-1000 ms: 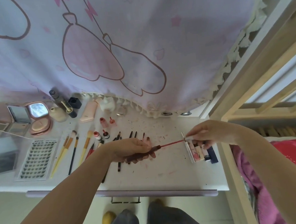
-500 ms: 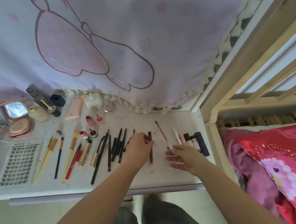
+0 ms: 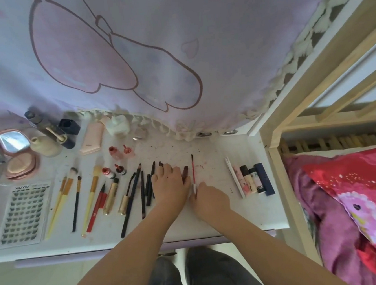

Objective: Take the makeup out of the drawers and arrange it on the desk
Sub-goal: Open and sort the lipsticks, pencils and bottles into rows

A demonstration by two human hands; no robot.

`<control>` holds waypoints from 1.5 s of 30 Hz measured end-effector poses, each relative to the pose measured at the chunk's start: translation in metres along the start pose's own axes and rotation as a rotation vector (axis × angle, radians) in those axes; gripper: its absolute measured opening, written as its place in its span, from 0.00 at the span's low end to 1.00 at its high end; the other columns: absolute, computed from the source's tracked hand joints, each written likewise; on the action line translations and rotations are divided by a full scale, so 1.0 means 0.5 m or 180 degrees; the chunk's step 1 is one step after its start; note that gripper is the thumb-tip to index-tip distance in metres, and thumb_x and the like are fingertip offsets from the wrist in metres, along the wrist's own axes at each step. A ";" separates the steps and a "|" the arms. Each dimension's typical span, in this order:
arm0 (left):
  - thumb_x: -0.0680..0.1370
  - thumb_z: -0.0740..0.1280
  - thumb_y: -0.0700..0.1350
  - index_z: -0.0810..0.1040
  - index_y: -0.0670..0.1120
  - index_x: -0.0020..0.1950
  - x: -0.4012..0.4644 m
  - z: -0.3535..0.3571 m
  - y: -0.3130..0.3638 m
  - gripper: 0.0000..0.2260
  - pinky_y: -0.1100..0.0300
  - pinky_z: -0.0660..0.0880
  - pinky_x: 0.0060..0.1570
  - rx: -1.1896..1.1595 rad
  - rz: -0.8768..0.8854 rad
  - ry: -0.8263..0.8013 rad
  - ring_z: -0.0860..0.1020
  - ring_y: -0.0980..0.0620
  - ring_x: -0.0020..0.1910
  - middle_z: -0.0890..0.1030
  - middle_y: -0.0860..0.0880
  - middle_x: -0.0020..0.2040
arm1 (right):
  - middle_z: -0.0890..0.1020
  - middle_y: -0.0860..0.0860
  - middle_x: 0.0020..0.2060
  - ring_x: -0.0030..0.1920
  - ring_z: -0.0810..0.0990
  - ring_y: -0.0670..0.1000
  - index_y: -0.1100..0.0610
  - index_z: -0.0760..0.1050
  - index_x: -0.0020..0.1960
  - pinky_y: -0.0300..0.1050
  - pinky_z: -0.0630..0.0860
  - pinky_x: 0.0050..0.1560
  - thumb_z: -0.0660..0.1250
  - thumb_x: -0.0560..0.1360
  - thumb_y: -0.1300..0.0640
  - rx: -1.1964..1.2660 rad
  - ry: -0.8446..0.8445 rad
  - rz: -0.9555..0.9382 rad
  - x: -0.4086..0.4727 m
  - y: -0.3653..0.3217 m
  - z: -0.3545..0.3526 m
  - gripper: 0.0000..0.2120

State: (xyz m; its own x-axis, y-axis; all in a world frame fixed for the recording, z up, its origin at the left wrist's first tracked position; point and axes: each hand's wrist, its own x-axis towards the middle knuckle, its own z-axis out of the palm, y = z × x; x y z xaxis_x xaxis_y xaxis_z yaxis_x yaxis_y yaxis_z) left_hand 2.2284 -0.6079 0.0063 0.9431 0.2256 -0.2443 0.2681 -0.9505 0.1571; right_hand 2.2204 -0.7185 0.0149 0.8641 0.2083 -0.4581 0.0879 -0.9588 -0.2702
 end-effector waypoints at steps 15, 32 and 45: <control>0.81 0.53 0.51 0.72 0.42 0.62 -0.027 -0.007 0.142 0.17 0.51 0.60 0.64 -0.0125 0.0929 -0.0243 0.65 0.43 0.64 0.71 0.44 0.62 | 0.75 0.51 0.39 0.38 0.74 0.52 0.59 0.71 0.53 0.42 0.67 0.34 0.52 0.80 0.42 -0.1163 0.0205 0.0132 0.146 0.114 -0.182 0.21; 0.83 0.53 0.49 0.70 0.43 0.56 -0.015 -0.099 0.099 0.12 0.52 0.70 0.46 -0.1480 0.0361 -0.0696 0.78 0.43 0.45 0.80 0.44 0.47 | 0.78 0.49 0.30 0.30 0.73 0.47 0.58 0.73 0.35 0.39 0.68 0.34 0.55 0.80 0.54 0.0980 -0.0046 -0.0129 0.109 0.055 -0.249 0.17; 0.83 0.52 0.52 0.69 0.46 0.38 -0.046 -0.192 0.019 0.17 0.65 0.63 0.25 -0.2751 0.0603 -0.1356 0.64 0.56 0.23 0.67 0.52 0.28 | 0.71 0.50 0.28 0.27 0.65 0.46 0.59 0.71 0.43 0.35 0.62 0.27 0.63 0.79 0.54 0.2628 -0.0765 -0.0376 0.023 0.036 -0.279 0.09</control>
State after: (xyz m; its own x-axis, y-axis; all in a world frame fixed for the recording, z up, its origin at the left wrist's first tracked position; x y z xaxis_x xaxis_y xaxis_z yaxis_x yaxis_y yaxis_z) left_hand 2.2280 -0.6015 0.1053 0.8809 -0.1719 -0.4410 0.3315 -0.4409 0.8341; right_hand 2.3012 -0.7603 0.1228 0.7358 0.4222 -0.5295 -0.2977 -0.5006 -0.8129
